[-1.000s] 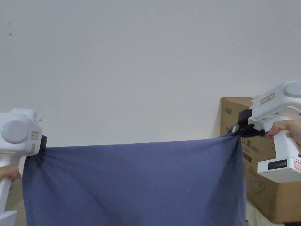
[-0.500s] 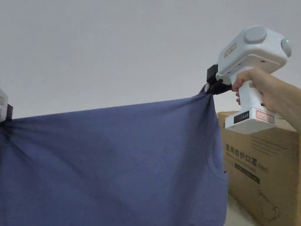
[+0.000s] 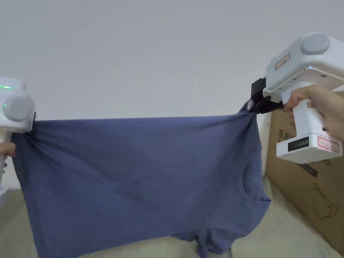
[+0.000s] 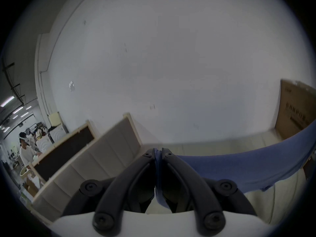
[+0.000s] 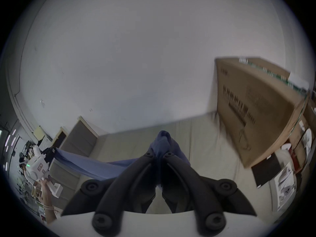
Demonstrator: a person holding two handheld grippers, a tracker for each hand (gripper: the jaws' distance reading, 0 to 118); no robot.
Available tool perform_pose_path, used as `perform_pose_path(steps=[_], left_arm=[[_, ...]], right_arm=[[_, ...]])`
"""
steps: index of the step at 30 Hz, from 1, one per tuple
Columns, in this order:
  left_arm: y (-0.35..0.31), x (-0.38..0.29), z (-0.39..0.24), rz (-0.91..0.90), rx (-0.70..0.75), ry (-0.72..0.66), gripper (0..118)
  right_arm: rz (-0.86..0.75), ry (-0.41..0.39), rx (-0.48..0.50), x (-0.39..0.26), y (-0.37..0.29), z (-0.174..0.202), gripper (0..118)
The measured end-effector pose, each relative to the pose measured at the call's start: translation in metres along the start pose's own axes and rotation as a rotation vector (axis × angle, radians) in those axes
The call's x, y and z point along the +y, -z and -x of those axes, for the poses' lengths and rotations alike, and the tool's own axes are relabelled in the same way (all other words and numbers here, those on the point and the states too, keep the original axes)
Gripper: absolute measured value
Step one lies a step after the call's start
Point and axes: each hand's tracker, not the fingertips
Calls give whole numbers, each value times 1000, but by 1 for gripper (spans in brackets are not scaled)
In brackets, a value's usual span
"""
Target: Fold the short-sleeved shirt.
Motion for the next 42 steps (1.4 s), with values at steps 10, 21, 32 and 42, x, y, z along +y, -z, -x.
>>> perform_pose_path(steps=[10, 21, 32, 42], left_arm=[[97, -237, -71, 453, -38, -8, 6], [82, -319, -50, 552, -115, -35, 6], [-119, -353, 29, 409, -127, 43, 6], [-260, -449, 73, 472, -125, 29, 6]], right_arm=[[426, 156, -150, -194, 200, -93, 4], [507, 200, -136, -265, 193, -122, 4], [351, 192, -14, -358, -15, -104, 4], [362, 254, -73, -535, -157, -121, 4]])
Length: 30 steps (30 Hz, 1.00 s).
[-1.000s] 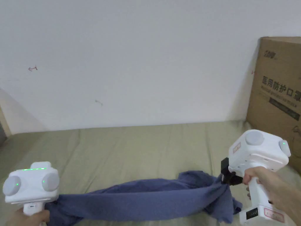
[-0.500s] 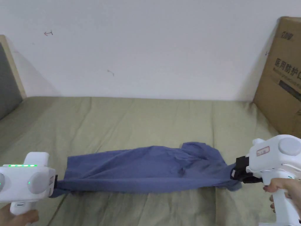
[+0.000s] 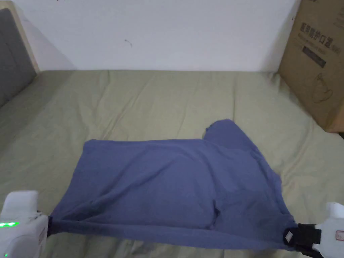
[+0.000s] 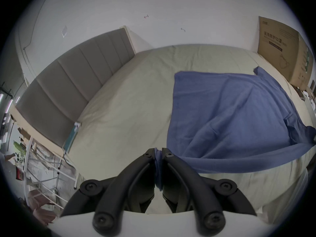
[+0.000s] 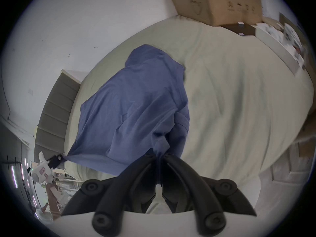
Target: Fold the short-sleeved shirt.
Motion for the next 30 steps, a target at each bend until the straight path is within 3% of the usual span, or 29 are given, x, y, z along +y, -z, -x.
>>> perform_pose_path(steps=[3, 4, 5, 6, 7, 8, 9, 12, 17, 18, 20, 21, 22, 23, 24, 27, 28, 29, 30], left_arm=[[1, -28, 0, 45, -18, -22, 8], [2, -34, 0, 44, -18, -32, 13], [0, -38, 1, 51, -7, -52, 26], [-2, -41, 3, 66, 22, -97, 53], [-5, -42, 6, 83, 44, -121, 66], [-9, -43, 10, 82, 64, -166, 71], [-16, -44, 15, 52, 68, -224, 71], [-43, -44, 28, 36, -30, -296, 80], [-85, -60, 24, -43, -24, -172, 75], [-91, -66, 22, -37, -27, -171, 59], [-94, -80, 17, -26, -37, -161, 12], [-95, -86, 16, -24, -43, -169, 1], [-96, -91, 13, -28, -40, -174, 0], [-94, -95, 13, -36, -40, -185, 0], [-89, -96, 14, -30, -44, -202, 0], [-77, -92, 19, -10, -69, -211, 1], [-72, -89, 20, -20, -72, -201, 7], [-65, -84, 21, -21, -81, -187, 26], [-57, -78, 21, 0, -80, -159, 70]], right_arm=[[17, 30, -5, -14, 7, -16, 4], [9, 22, 8, -17, 9, -17, 4], [-19, 2, 8, -20, 10, -17, 6], [-32, -10, -18, -21, 11, -14, 22], [-48, -37, -69, -23, 10, -10, 41], [-75, -53, -104, -26, 8, -6, 57], [-92, -65, -116, -28, 6, -4, 62], [-129, -80, -128, -34, -12, 3, 62], [-321, -233, -210, -63, -56, 19, 62], [-323, -252, -201, -70, -61, 20, 61], [-288, -257, -147, -80, -63, 22, 55], [-244, -264, -128, -85, -60, 24, 37], [-239, -263, -141, -87, -55, 19, 12], [-242, -260, -161, -92, -50, 19, 3], [-244, -248, -210, -94, -44, 18, 3], [-189, -155, -143, -91, -32, 8, 3], [-185, -134, -120, -89, -31, 5, 3], [-179, -125, -123, -87, -29, 3, 3], [-181, -130, -136, -86, -28, 4, 3]])
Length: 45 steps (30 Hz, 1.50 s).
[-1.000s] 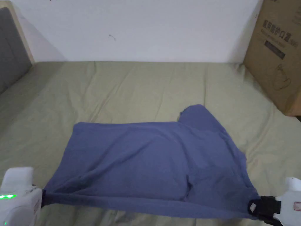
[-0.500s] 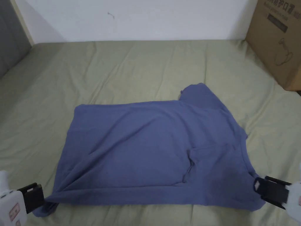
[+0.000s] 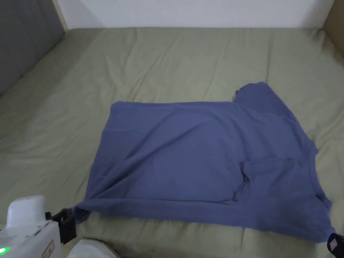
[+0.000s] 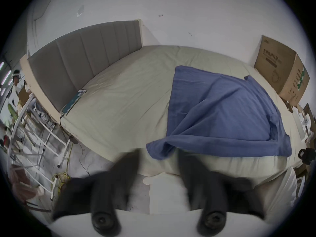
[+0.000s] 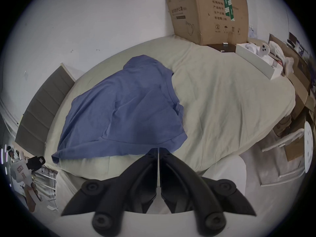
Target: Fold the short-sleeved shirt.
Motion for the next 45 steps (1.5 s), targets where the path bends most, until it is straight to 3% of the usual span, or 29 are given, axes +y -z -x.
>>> perform_pose_path(steps=[1, 2, 5, 6, 7, 8, 9, 10, 12, 14, 20, 21, 23, 24, 26, 29, 30, 31, 34, 38, 41, 45], left_arm=[[11, 5, 1, 20, -2, 13, 98], [20, 8, 1, 23, -8, 1, 110], [44, 14, 3, 30, -46, -13, 105], [53, 15, 3, 73, -39, -21, 101], [62, 15, 2, 92, -52, -18, 88], [67, 12, 2, 90, -81, -20, 64], [73, 10, 1, 104, -126, -25, 24], [80, 7, 1, 125, -149, -35, 9], [90, 0, -2, 173, -158, -37, 6], [76, -2, -7, 109, -118, 7, 5], [55, 6, -2, 73, -130, -29, 5], [55, 7, -1, 74, -141, -42, 5], [53, 9, -3, 84, -145, -43, 5], [52, 9, -5, 85, -140, -33, 5], [49, 8, -8, 84, -133, -10, 5], [50, 7, -14, 96, -114, 30, 5], [49, 7, -14, 99, -109, 39, 5], [48, 7, -15, 100, -110, 41, 5], [47, 8, -12, 99, -110, 35, 5], [45, 15, -11, 102, -103, 27, 5], [39, 25, -12, 93, -102, 40, 5], [40, 52, -14, 83, -94, 49, 5]], right_arm=[[3, -3, -5, 1, 3, 0, 3], [8, -11, -8, 1, 5, 0, 3], [30, -27, -4, -1, 10, 4, 3], [40, -31, 2, -1, 12, 4, 3], [49, -30, 8, -1, 15, 5, 3], [59, -26, 9, -2, 17, 6, 3], [67, -27, 11, -2, 19, 6, 3], [73, -29, 8, -2, 21, 8, 3], [81, -33, 2, -4, 22, 11, 3], [86, -38, 4, -4, 20, 12, 3], [60, -93, 15, 12, 30, 2, 3], [58, -105, 8, 18, 36, 0, 13], [80, -158, -59, 32, 48, -4, 58], [67, -164, -78, 40, 53, -6, 65], [79, -150, -80, 52, 70, -18, 65], [300, -113, -143, 50, 109, -35, 60], [294, -115, -68, 45, 111, -40, 37], [230, -101, -25, 40, 101, -40, 21], [212, -132, -50, 40, 87, -34, 11], [178, -146, -45, 47, 67, -24, 7], [146, -80, -3, 61, 57, -24, 6], [119, -66, 33, 91, 49, -15, 6]])
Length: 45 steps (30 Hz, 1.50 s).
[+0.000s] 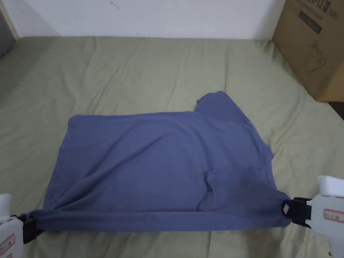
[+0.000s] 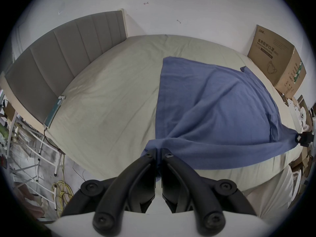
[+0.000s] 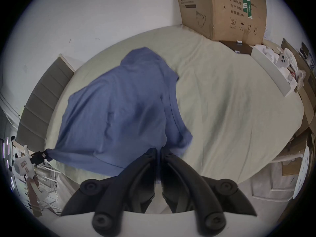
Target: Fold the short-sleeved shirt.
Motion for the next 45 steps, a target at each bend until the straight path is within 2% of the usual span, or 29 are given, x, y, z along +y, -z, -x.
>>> perform_pose_path(steps=[4, 8, 9, 10, 11, 12, 13, 14, 17, 18, 19, 20, 21, 22, 24, 26, 28, 32, 33, 34, 35, 38, 39, 41, 42, 43, 44, 45], left_arm=[[17, 44, -6, -19, 17, 19, 5], [57, 91, -21, -5, 21, 105, 6], [68, 100, -24, 2, 26, 105, 17], [79, 106, -26, 14, 44, 117, 37], [89, 112, -28, 33, 79, 126, 63], [97, 115, -27, 41, 87, 118, 95], [100, 116, -25, 66, 94, 111, 107], [96, 114, -23, 65, 94, 101, 104], [75, 99, -13, 36, 47, 71, 101], [68, 91, -10, 35, 39, 72, 95], [60, 83, -8, 28, 33, 72, 80], [50, 69, -7, 8, 41, 68, 53], [41, 57, -7, -5, 50, 58, 14], [35, 44, -6, -7, 53, 54, 3], [25, 16, -4, 10, 19, 39, 1], [25, -1, 2, 9, 4, -26, 0], [27, -9, 7, 9, 15, -42, 1], [39, -4, 16, 10, 26, -6, 18], [42, 1, 14, 6, 22, -5, 57], [47, 4, 16, -1, 7, -3, 82], [54, 8, 16, -6, 0, 0, 96], [85, 17, 12, 24, 21, 19, 94], [99, 17, 15, 43, 18, 12, 88], [125, 13, 22, 136, 1, -41, 54], [126, 10, 24, 101, -4, -60, 55], [119, 12, 23, 78, -7, -63, 50], [114, 16, 20, 74, 8, -54, 34], [107, 20, 15, 52, 46, -24, 4]], right_arm=[[-23, 38, 22, 52, 8, 6, 6], [20, 44, 10, 102, 50, 11, 6], [37, 71, -1, 111, 66, 11, 6], [63, 75, -20, 117, 81, 10, 6], [95, 98, -59, 122, 94, 9, 8], [112, 103, -100, 122, 102, 11, 30], [107, 83, -137, 121, 107, 13, 52], [93, 73, -156, 118, 105, 15, 66], [39, 40, -100, 104, 86, 18, 67], [32, 32, -82, 98, 78, 20, 66], [4, 25, -64, 90, 67, 20, 63], [-34, 12, -42, 78, 54, 22, 55], [-55, -4, -25, 66, 43, 26, 26], [-62, -12, -20, 53, 34, 30, 7], [-51, 4, -16, 27, 26, 34, 3], [15, 4, 54, 5, 27, 39, 3], [37, 5, 43, -8, 31, 44, 3], [52, -5, 64, -14, 33, 52, 3], [49, 4, 78, -14, 32, 53, 3], [47, 11, 93, -13, 32, 54, 3], [49, 13, 97, -11, 32, 53, 3], [43, 7, 88, -11, 31, 56, 3], [43, 8, 89, -11, 31, 54, 3], [51, 33, 94, -13, 31, 52, 3], [56, 66, 96, -15, 31, 50, 3], [55, 77, 105, -17, 30, 48, 3], [55, 79, 108, -18, 30, 47, 3], [55, 78, 106, -19, 30, 46, 3]])
